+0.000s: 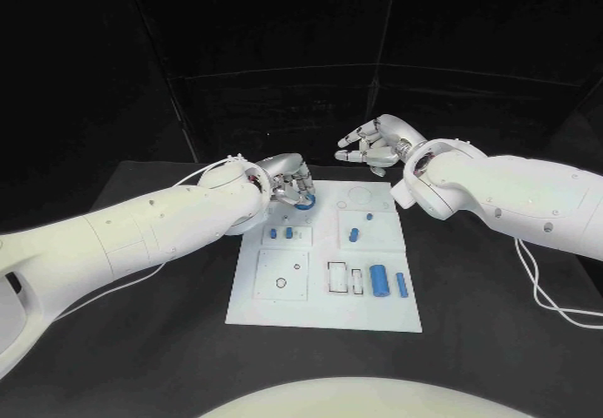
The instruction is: Assemble the parts on the task board
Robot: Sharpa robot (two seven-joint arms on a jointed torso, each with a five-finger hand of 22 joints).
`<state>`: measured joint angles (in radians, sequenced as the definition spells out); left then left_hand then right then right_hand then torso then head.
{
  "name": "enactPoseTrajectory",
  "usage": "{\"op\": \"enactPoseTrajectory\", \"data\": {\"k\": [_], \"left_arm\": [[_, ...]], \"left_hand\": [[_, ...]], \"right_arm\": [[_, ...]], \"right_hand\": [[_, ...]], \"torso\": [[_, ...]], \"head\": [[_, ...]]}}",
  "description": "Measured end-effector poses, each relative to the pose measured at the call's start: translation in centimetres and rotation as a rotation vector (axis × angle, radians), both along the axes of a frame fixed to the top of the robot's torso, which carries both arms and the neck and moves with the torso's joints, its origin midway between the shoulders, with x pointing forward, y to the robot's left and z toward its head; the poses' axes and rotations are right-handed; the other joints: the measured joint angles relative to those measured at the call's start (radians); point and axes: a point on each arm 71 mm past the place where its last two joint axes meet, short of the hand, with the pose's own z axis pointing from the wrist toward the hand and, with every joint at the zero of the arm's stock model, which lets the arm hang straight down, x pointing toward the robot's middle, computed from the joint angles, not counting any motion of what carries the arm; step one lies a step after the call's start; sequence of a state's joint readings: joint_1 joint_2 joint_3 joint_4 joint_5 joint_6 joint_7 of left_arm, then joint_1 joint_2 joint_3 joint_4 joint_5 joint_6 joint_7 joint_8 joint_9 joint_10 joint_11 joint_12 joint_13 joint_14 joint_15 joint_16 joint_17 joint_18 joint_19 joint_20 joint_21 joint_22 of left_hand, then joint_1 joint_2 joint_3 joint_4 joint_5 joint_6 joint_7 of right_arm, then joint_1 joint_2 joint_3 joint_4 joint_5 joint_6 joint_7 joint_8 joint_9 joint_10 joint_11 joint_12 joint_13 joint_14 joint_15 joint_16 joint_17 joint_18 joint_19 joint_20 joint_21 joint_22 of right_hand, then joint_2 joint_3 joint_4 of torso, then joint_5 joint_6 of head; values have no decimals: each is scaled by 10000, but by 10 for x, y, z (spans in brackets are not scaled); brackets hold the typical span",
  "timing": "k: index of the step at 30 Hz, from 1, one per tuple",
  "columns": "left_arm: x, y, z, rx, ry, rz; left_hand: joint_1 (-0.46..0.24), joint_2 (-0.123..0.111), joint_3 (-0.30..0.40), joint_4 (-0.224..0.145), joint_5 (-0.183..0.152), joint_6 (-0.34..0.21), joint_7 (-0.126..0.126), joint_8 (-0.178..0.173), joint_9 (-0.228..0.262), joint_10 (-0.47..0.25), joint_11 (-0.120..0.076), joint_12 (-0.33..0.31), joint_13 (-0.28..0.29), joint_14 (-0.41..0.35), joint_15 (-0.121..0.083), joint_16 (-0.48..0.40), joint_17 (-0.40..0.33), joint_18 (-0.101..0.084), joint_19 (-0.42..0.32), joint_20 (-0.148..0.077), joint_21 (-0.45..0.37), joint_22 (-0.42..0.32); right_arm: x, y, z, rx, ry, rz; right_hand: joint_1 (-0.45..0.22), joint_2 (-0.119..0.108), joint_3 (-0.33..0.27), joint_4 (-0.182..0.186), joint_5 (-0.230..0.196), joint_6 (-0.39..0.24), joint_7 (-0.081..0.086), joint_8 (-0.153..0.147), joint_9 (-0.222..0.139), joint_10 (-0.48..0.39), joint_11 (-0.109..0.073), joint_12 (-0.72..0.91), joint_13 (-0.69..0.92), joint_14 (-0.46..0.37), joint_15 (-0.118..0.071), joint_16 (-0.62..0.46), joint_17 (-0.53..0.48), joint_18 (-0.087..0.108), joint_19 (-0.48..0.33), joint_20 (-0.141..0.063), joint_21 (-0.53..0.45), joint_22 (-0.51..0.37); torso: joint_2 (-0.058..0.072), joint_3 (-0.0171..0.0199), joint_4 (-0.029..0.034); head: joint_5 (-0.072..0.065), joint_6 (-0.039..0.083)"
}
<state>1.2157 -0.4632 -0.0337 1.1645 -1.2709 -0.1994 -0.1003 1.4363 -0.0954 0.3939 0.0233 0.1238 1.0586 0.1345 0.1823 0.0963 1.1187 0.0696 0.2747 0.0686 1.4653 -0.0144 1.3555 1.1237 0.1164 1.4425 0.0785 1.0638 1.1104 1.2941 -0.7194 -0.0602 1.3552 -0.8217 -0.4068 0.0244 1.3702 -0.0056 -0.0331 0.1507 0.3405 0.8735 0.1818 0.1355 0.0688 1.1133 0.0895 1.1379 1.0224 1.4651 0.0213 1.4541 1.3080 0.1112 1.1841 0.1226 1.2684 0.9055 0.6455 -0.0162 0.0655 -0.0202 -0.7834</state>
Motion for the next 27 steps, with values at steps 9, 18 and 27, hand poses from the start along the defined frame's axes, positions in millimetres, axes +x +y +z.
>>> {"op": "enactPoseTrajectory", "data": {"k": [9, 18, 27], "left_arm": [[1, 20, 0, 57, 188, 303], [0, 35, -2, 188, 393, 501], [0, 41, -7, 438, 707, 558]], "left_hand": [[-41, -41, 41, -41, 0, 68, -6, 0, 0, 89, -17, -48, 8, 0, 1, 0, -37, 0, 0, 0, 0, 31], [-119, -119, 41, -42, 0, 104, -41, -42, -10, 131, -47, -89, 8, 0, 1, 0, -66, 0, 0, 0, 39, 74], [-179, -180, 41, -41, 0, 105, -40, -79, -12, 196, -54, -153, 16, 0, 1, 0, -118, 0, -1, 1, 101, 132]], "right_arm": [[7, -12, -2, -117, -31, -273], [18, -37, -5, -353, -9, -516], [23, -61, -6, -494, -44, -673]], "right_hand": [[434, 96, 71, 342, 0, 223, 6, 299, 0, -2034, 92, -4460, -4350, -2557, 21, -6386, -6893, 682, -2791, 76, -3777, -4335], [918, -85, 151, 499, 0, 332, 189, 179, -13, -1899, 585, -7576, -7664, -4440, 757, -10985, -9312, 680, -4112, 922, -7072, -6244], [1159, -57, 182, 367, -71, 496, 207, -234, -13, -1250, 605, -8520, -9506, -3929, 930, -13070, -10770, 679, -3581, 1152, -8668, -7264]], "torso": [[6, 0, -5], [5, -1, -5], [5, -1, -14]], "head": [[-6, 23], [9, 56], [-31, 93]]}}
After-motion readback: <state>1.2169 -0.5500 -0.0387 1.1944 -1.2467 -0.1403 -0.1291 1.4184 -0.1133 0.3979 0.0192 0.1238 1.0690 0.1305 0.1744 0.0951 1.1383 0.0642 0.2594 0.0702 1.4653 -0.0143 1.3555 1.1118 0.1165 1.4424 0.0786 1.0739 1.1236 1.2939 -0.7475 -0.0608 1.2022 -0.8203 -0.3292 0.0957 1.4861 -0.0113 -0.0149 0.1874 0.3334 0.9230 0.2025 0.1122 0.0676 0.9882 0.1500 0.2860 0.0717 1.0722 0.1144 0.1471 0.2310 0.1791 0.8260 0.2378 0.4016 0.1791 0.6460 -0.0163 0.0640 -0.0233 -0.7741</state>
